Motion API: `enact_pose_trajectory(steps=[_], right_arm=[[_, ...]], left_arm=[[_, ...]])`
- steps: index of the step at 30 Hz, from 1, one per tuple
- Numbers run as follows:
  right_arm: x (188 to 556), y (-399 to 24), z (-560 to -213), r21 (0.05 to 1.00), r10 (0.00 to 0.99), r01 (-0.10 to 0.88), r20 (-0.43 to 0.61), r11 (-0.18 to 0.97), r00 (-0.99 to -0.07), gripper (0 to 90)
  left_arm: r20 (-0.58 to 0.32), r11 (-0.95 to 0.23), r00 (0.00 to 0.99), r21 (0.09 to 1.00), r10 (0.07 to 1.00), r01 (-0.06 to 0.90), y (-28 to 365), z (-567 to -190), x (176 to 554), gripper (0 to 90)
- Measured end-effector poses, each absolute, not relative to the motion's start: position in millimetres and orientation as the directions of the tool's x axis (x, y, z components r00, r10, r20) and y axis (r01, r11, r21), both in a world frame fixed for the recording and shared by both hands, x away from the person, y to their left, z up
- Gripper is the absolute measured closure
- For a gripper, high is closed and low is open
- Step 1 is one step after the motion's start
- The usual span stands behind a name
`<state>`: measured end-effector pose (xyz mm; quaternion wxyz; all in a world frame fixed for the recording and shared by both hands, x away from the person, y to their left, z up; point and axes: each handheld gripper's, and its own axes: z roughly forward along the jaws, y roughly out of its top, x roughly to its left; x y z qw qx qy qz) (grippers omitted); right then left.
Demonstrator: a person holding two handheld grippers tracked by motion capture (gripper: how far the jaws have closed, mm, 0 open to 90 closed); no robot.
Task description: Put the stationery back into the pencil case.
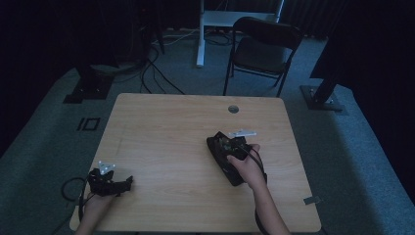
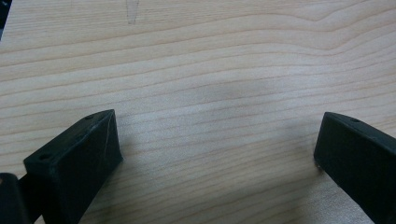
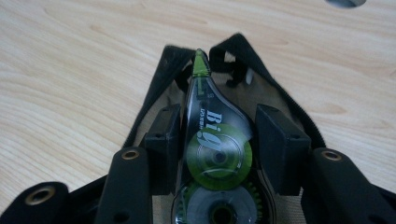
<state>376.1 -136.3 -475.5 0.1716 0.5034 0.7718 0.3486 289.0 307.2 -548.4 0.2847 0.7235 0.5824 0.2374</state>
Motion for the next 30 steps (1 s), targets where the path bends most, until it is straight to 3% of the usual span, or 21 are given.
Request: enact_pose_trajectory(steps=[30], right_arm=[[386.1, -133.5, -491.6, 0.609, 0.896, 0.724, 0.049, 0.324, -0.442, 51.7]], left_arm=[[0.012, -0.159, 0.209, 0.689, 0.978, 0.707, 307.2, -548.4, 289.1, 0.6]])
